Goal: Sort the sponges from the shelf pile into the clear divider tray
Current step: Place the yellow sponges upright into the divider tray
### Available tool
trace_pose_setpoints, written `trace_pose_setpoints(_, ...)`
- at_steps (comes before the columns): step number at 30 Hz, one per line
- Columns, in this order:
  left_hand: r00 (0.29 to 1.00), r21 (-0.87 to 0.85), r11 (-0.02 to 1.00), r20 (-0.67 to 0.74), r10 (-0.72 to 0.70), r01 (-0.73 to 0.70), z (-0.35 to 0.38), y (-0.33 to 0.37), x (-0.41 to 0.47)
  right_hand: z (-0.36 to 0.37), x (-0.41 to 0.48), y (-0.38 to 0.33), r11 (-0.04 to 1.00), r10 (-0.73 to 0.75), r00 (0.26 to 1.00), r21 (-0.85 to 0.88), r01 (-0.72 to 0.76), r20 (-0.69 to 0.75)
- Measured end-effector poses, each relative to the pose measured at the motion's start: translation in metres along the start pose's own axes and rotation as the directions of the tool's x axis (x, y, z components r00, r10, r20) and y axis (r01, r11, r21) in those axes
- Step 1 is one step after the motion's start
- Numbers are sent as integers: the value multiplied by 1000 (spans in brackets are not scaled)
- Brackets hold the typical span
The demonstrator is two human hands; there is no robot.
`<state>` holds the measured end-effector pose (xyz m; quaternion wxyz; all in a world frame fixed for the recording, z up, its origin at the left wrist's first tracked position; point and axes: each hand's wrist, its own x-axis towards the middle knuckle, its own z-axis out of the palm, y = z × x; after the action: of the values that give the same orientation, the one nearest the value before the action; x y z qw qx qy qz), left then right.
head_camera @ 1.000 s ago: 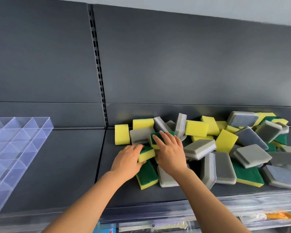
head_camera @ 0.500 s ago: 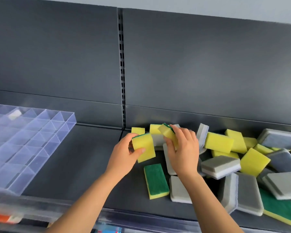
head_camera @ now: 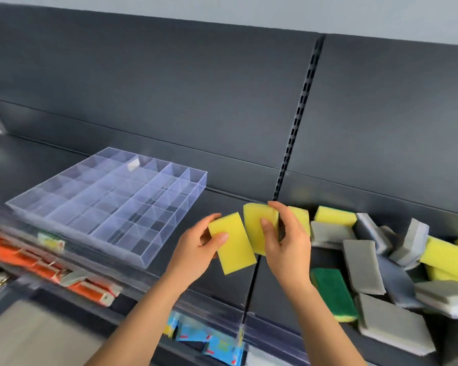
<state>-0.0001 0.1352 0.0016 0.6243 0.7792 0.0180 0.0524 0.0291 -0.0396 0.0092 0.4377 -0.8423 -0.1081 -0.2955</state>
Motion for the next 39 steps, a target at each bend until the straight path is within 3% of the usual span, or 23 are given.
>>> trace_pose_setpoints(15,997,34,999,-78,-18,20,-229,-37,-15,173,-39,-147,995,36,988,87,-50,148)
trace_pose_setpoints(39,996,113,993,-81,28,-19,-379,-76,171,365,91,-172,980,52,971,173,-94,234)
